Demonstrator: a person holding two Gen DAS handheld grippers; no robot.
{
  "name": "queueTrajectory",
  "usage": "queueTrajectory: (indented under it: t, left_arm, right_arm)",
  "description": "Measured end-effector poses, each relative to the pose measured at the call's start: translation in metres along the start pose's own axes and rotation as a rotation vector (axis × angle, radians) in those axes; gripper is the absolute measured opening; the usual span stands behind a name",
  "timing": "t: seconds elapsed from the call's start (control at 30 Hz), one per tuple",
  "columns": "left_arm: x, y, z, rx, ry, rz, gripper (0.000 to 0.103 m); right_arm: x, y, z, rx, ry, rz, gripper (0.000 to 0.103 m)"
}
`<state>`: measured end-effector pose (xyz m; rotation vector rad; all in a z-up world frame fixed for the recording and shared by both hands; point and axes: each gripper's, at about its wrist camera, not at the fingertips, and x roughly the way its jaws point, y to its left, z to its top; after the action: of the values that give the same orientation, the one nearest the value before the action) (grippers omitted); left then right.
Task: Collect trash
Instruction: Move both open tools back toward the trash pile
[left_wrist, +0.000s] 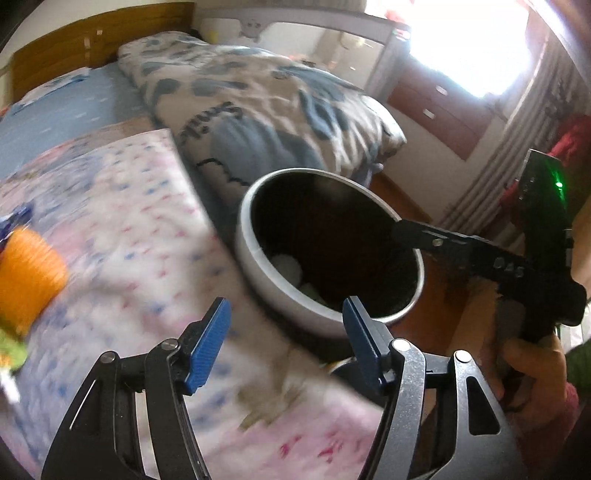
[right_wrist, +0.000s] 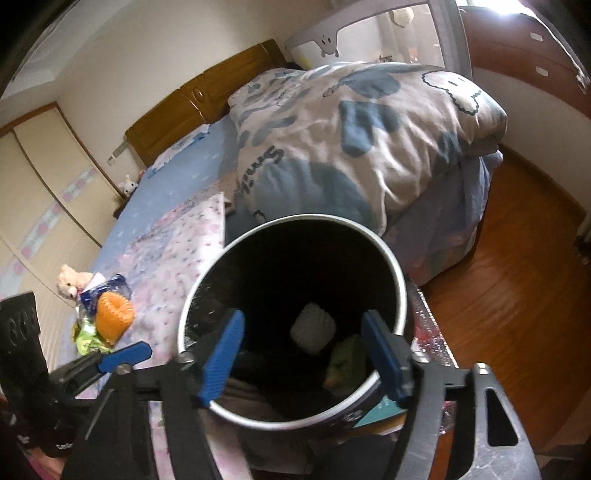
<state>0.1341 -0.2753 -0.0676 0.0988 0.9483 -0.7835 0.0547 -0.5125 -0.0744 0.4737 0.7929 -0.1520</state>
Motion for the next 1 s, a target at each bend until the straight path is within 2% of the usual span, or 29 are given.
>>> queueTrajectory:
  t: [0.1, 0.33, 0.57, 1.0]
  left_arm:
    - [-0.016, 0.015, -0.016, -0.033, -0.025, 0.046, 0.064]
    - [-0.051, 0.055, -0.044, -0.105, -0.065, 0.125, 0.064]
    - [-0.086, 0.094, -0.072, -0.197, -0.120, 0.195, 0.064]
    - [-0.113, 0.154, -0.106, -0.314, -0.136, 0.292, 0.064]
  right_arm:
    - [-0.004, 0.016, -0.011, -0.004, -0.018, 0.025, 0.080]
    - [-0.003, 0.061, -0.037, -0.068, -0.030, 0.055, 0.081]
    - [0.013, 0.102, -0.058, -0.119, 0.021, 0.092, 0.081]
    - [0.045, 0.172, -0.080, -0.223, 0.074, 0.161, 0.081]
